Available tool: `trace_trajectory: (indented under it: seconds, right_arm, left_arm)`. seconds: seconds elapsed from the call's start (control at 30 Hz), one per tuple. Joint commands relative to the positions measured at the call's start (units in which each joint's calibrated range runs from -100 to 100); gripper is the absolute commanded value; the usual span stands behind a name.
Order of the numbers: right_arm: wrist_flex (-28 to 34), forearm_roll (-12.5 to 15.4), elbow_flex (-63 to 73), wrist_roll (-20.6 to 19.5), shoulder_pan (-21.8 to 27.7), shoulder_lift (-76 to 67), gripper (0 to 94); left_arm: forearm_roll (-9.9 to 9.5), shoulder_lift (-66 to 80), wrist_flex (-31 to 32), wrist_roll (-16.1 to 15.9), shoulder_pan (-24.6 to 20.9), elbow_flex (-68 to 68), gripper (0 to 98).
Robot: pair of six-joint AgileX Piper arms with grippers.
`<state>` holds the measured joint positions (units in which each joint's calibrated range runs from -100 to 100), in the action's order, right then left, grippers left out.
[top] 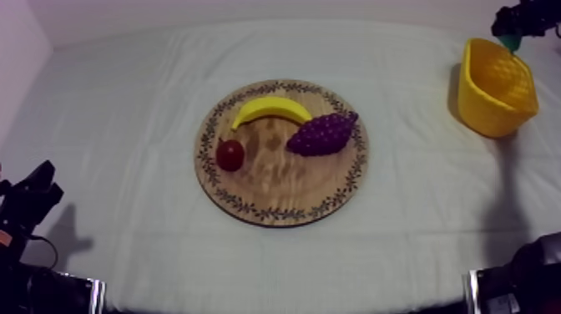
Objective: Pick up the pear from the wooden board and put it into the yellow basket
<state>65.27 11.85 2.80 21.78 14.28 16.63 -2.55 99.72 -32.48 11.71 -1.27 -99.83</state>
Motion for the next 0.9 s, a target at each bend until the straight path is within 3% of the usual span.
trace_trajectory:
  seconds: [0.0, 0.17, 0.4, 0.6, 0.87]
  right_arm:
    - [-0.2, -0.35, -0.8, -0.25, 0.01, -0.59, 62.9]
    - [-2.26, -0.76, -5.4, -0.38, -0.16, -4.71, 66.3]
    - [-6.6, 2.0, -18.65, 1.83, -0.17, -19.39, 56.6]
    - [-10.25, 2.86, -32.21, 1.28, -2.16, -35.65, 43.0]
    - [-20.88, 5.29, -57.17, 1.82, -5.46, -57.92, 19.2]
  left_arm:
    - [-0.01, 0.02, -0.01, -0.01, 0.0, 0.05, 0.1]
    - [-0.01, 0.02, -0.01, -0.01, 0.0, 0.05, 0.1]
    - [-0.01, 0.02, -0.01, -0.01, 0.0, 0.05, 0.1]
    - [-0.01, 0.02, -0.01, -0.01, 0.0, 0.05, 0.1]
    - [-0.01, 0.02, -0.01, -0.01, 0.0, 0.05, 0.1]
